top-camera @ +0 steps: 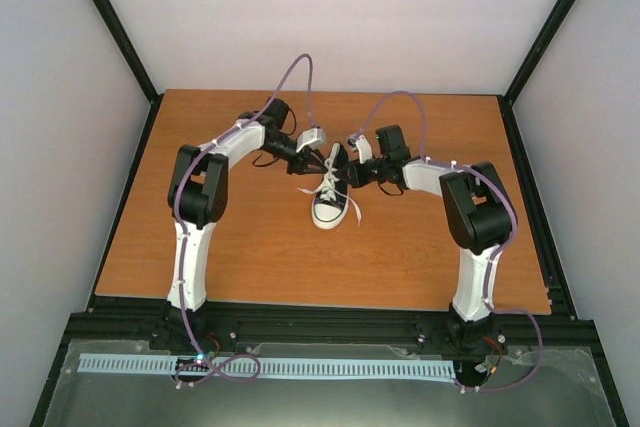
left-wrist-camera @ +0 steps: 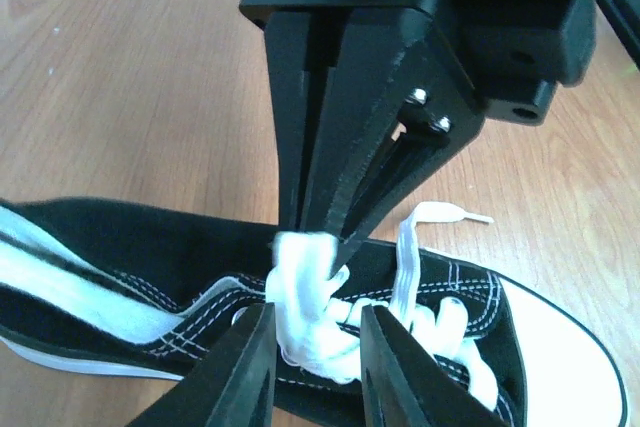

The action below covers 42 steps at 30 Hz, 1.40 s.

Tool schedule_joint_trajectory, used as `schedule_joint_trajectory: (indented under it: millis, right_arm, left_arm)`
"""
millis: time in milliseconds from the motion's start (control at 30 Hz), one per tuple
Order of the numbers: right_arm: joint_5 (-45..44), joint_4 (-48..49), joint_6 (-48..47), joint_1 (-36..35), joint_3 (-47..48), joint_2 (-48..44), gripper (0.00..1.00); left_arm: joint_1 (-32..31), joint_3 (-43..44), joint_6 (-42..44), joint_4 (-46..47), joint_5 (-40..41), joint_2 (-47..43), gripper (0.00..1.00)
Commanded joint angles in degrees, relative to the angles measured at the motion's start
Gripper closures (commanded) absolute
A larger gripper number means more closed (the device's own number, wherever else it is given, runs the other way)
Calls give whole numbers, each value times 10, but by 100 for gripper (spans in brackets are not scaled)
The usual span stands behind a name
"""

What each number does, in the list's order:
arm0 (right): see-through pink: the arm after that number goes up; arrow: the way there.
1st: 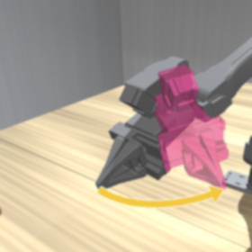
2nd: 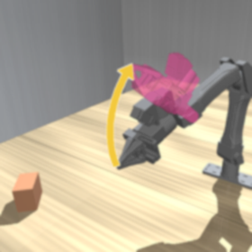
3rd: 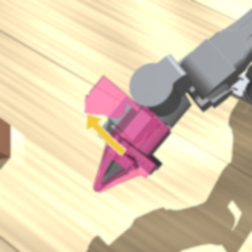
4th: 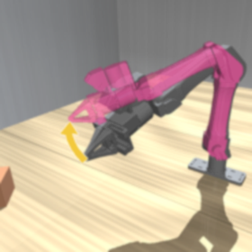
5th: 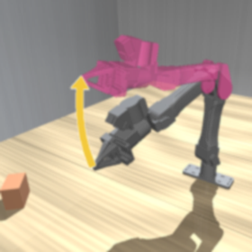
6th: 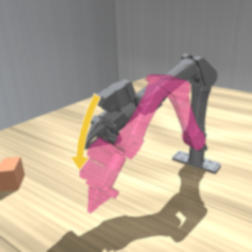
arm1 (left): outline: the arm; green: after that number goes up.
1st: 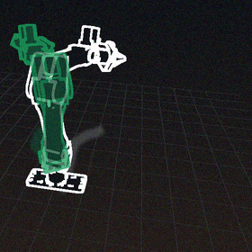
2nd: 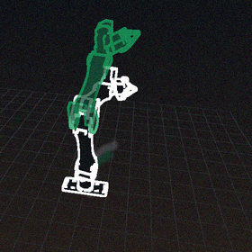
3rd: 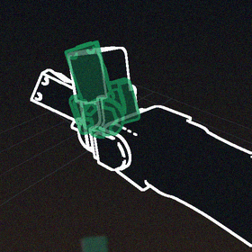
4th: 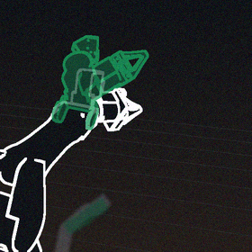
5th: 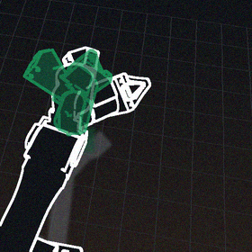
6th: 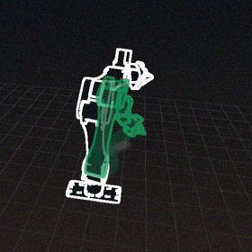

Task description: Tie the shoes

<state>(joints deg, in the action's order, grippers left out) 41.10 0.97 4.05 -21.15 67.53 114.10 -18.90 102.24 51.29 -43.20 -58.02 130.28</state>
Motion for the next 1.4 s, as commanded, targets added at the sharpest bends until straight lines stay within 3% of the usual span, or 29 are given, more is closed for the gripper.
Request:
schedule_joint_trajectory:
  millis: [0, 200, 567, 767, 1033, 1267, 1367]
  right_arm:
    - [2, -2, -32, -7, -7, -39, 96]
    - [2, -9, -37, -10, -2, -41, 96]
    - [7, -14, -42, -11, 0, -37, 96]
    - [9, -14, -46, -11, -3, -38, 96]
    - [14, -8, -46, -11, -5, -38, 97]
    - [23, -9, -48, -11, -5, -41, 97]
    - [32, -13, -52, -11, -4, -40, 97]
  left_arm:
    - [7, 53, 188, -111, 4, 0, 65]
    - [4, 49, 266, -123, 50, 0, 42]
    - [-15, 39, 271, -43, 82, 9, 28]
    - [-29, 36, 201, 19, 98, 13, 33]
    - [-39, 29, 263, -26, 91, 11, 38]
    - [-41, 30, 225, 2, 84, 12, 52]
    - [-41, 26, 222, 9, 86, 12, 63]
